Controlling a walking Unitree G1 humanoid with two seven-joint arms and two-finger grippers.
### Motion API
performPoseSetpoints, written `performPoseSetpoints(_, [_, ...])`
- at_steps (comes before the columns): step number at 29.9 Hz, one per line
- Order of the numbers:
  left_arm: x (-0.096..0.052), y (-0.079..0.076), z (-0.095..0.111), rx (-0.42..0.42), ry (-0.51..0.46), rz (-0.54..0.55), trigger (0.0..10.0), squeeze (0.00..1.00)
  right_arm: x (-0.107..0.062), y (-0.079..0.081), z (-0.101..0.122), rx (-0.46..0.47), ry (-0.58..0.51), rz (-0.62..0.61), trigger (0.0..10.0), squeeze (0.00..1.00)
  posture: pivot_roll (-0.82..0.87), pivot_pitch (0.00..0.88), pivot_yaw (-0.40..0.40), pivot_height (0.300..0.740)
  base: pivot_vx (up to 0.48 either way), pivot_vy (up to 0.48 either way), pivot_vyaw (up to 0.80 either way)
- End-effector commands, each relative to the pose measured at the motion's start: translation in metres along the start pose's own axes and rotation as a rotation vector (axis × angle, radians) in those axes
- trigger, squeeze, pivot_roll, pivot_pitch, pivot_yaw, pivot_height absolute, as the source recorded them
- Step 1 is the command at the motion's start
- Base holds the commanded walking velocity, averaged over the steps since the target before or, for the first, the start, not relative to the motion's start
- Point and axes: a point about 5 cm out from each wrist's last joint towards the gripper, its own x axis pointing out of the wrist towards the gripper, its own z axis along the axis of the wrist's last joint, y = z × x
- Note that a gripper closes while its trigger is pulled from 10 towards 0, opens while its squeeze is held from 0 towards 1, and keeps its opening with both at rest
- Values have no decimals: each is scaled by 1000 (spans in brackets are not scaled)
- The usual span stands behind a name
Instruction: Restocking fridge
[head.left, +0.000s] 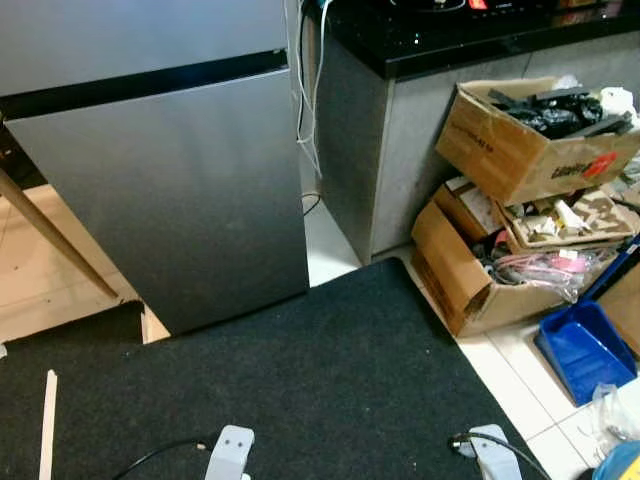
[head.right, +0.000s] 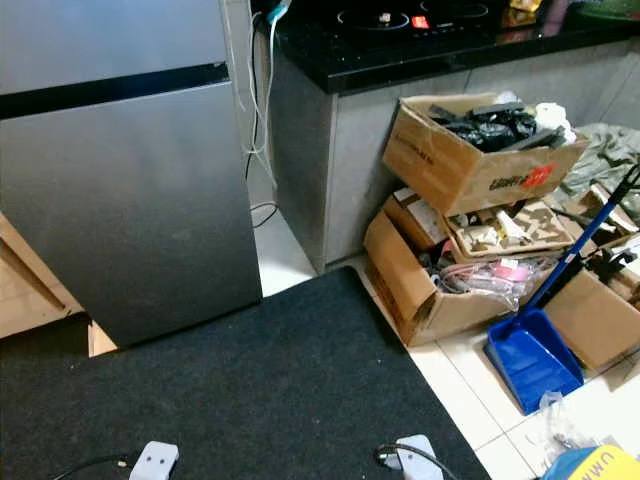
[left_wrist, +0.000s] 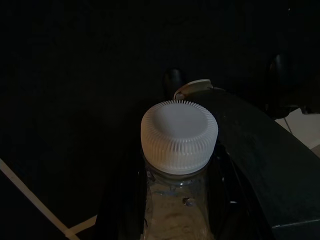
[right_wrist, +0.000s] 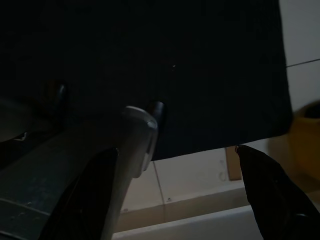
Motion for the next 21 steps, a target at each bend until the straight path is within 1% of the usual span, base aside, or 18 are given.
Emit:
performPoseSetpoints(1, [-1,1,-11,-37,31,9,10000,0,0,-1,-3,-12,20,2,10000,0,-109,62,-27,740,0,0,0])
performPoseSetpoints(2, [-1,1,-11,-37,31,9,10000,0,0,-1,-3,-12,20,2,10000,0,-109,62,-27,740,0,0,0])
performPoseSetpoints(3, [-1,-1,-9,-53,23,11,10000,0,0,-1,-1,-24,21,7,10000,0,-105,57,-44,740,0,0,0])
performPoseSetpoints(6, [1,-5,-6,-78,8,10,10000,0,2,3,8,-56,4,26,10000,0,-100,50,-57,740,0,0,0])
performPoseSetpoints(7, [1,-5,-6,-78,8,10,10000,0,2,3,8,-56,4,26,10000,0,-100,50,-57,740,0,0,0])
performPoseSetpoints(9, [2,-10,-5,-79,5,5,10000,0,3,2,14,-61,-6,25,10000,0,-102,41,-67,740,0,0,0])
performPoseSetpoints(10, [2,-9,-4,-82,3,8,10000,0,4,4,18,-65,-14,32,10000,0,-97,44,-76,740,0,0,0])
performPoseSetpoints(12, [2,-8,-3,-103,-8,19,10000,0,5,5,24,-115,-24,53,10000,0,-94,47,-87,740,0,0,0])
performPoseSetpoints(14, [2,-6,-2,-112,-12,25,10000,0,6,8,27,-136,-27,61,10000,0,-93,48,-90,740,0,0,0])
performPoseSetpoints(18, [2,-13,-10,-125,1,18,10000,0,4,-6,27,-116,-23,27,10000,0,-90,43,-88,740,0,0,0])
performPoseSetpoints(21, [2,-16,-14,-119,13,10,10000,0,3,-7,21,-99,-12,19,10000,0,-82,38,-85,740,0,0,0])
